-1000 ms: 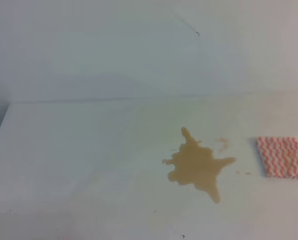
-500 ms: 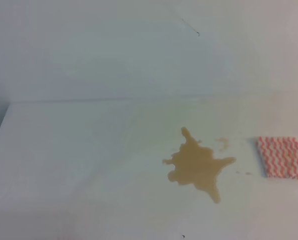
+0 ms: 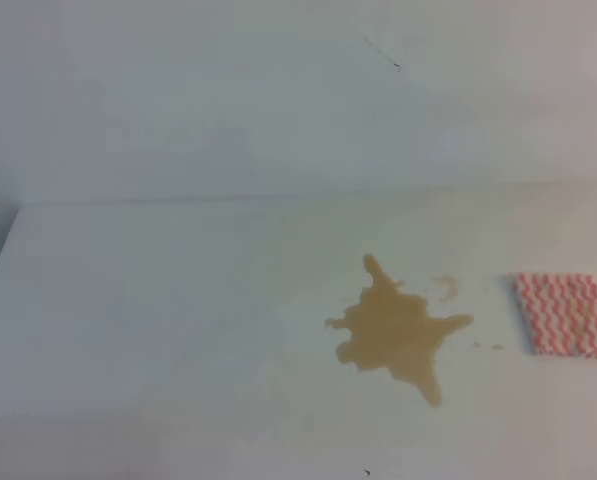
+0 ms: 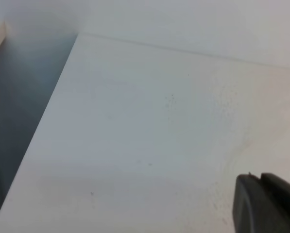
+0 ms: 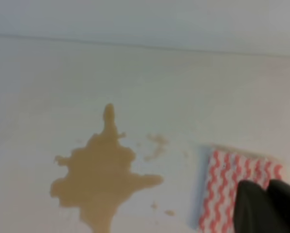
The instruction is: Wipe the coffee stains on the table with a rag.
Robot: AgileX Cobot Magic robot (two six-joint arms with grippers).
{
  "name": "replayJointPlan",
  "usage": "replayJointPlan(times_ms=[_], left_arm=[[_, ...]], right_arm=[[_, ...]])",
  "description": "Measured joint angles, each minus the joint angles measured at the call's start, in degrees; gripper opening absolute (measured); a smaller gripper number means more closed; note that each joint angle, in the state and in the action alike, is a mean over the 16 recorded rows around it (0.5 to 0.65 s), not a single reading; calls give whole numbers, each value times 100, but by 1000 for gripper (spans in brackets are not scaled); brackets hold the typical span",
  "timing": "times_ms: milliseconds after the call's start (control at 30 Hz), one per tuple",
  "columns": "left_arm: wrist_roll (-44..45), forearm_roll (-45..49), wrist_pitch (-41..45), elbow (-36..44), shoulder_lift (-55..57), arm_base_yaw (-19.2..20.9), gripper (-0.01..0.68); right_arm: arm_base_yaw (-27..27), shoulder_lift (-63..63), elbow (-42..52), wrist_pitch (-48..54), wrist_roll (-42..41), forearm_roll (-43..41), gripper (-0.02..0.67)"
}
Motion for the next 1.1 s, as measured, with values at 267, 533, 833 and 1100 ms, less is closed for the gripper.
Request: replayJointPlan(times_ms=[267,533,833,1100], left_arm=[[0,0,0,0,0,0,1],[0,0,0,0,0,0,0],[0,0,0,0,0,0,0],[0,0,0,0,0,0,0]], right_arm=[[389,1065,-541,320,232,-592,314],[602,2043,-806,552,708,-1154,454],[610,3032,-838,480,906,-1446,448],[610,3741,-839,271,931,-1553,430]])
